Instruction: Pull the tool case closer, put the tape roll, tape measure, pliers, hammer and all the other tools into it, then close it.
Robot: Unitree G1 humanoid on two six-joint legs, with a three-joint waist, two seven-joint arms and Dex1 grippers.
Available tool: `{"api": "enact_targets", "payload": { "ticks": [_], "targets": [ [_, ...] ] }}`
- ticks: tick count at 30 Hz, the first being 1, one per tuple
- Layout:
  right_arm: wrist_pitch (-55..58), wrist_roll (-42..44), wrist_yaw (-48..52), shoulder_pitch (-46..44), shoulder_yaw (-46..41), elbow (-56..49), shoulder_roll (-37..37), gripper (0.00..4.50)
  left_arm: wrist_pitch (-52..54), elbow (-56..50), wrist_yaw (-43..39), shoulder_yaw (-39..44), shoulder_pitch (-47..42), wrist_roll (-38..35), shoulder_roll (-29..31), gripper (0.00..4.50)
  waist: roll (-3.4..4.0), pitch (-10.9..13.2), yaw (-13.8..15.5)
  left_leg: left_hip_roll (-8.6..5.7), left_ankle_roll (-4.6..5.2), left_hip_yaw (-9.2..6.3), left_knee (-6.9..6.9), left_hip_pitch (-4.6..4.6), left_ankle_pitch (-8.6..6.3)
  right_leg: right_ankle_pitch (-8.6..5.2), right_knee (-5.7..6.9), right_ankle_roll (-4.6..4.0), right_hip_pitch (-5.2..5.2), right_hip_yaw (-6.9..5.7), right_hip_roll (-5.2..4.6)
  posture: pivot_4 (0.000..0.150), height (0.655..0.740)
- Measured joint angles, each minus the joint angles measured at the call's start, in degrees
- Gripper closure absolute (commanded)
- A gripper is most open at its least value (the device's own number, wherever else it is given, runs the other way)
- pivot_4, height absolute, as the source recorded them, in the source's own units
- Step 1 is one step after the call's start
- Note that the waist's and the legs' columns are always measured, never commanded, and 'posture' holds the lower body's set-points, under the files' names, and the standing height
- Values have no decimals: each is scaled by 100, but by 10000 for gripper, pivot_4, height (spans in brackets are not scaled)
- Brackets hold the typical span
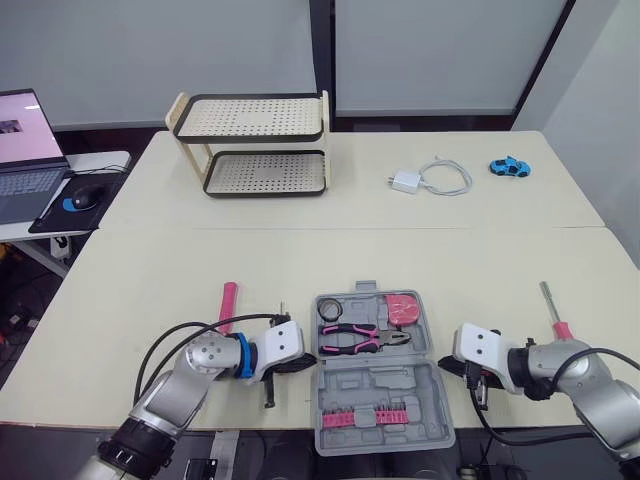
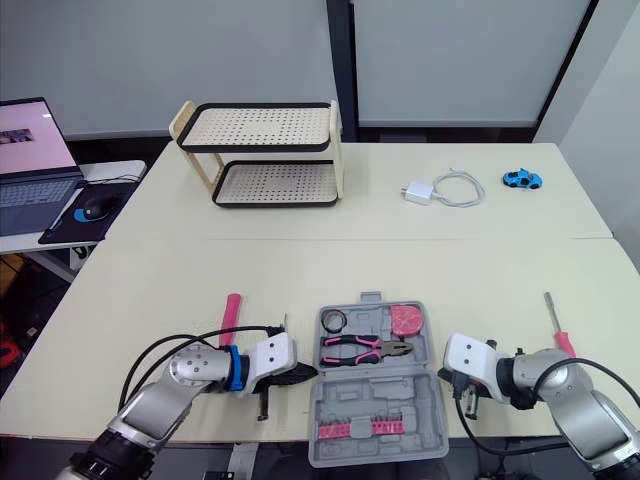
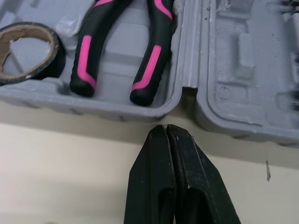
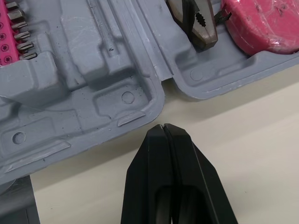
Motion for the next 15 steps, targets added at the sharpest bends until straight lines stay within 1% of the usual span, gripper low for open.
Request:
{"api": "enact_targets", "payload": {
  "ticks": [6, 15],
  "targets": [
    [104, -28, -37, -40, 82, 0, 80, 45000, 45, -29, -49, -66, -45, 50, -32, 44648, 0, 0, -5, -1, 0, -1, 0, 1, 0, 0, 1, 0, 0, 0, 0, 1500, 7400],
    [187, -157, -108, -123, 107, 1, 164, 45000, 143, -12, 6, -205, -263, 278, -245, 44648, 0, 0, 10, -5, -1, 0, 3, -1, 1, 0, 1, 1, 1, 0, -2, 1500, 7400]
  ]
}}
